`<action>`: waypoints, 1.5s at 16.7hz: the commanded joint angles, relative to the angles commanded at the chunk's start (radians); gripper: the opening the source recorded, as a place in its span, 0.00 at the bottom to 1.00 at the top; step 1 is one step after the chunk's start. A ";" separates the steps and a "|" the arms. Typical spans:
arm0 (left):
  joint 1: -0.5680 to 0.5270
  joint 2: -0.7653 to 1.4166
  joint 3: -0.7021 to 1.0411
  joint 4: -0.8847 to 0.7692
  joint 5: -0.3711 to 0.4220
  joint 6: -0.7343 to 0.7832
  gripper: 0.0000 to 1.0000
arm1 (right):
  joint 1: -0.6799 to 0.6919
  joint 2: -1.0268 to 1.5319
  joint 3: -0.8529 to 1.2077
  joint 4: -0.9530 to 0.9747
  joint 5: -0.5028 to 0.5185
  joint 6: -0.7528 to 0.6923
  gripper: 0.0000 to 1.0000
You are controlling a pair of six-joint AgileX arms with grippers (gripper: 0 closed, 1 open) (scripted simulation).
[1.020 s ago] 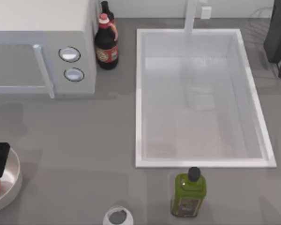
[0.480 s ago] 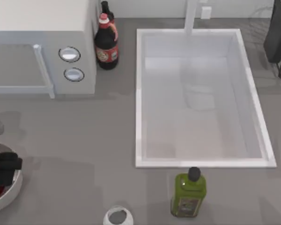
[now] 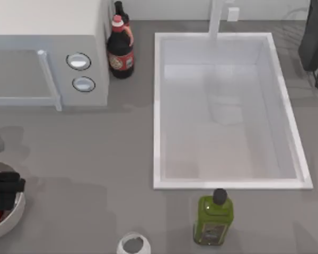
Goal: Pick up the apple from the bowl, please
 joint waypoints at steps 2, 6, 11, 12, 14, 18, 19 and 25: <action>0.000 0.000 0.000 0.000 0.000 0.000 0.62 | 0.000 0.000 0.000 0.000 0.000 0.000 1.00; 0.000 0.000 0.000 0.000 0.000 0.000 0.32 | 0.000 0.000 0.000 0.000 0.000 0.000 1.00; 0.000 0.000 0.000 0.000 0.000 0.000 0.00 | 0.000 0.000 0.000 0.000 0.000 0.000 1.00; 0.000 0.000 0.000 0.000 0.000 0.000 0.00 | 0.000 0.000 0.000 0.000 0.000 0.000 1.00; 0.000 0.000 0.000 0.000 0.000 0.000 0.00 | 0.000 0.000 0.000 0.000 0.000 0.000 1.00; 0.000 0.000 0.000 0.000 0.000 0.000 0.00 | 0.000 0.000 0.000 0.000 0.000 0.000 1.00; -0.008 -0.078 0.064 -0.039 0.010 -0.002 0.00 | 0.000 0.000 0.000 0.000 0.000 0.000 1.00; -0.009 -0.069 0.226 -0.206 0.010 -0.004 0.00 | 0.000 0.000 0.000 0.000 0.000 0.000 1.00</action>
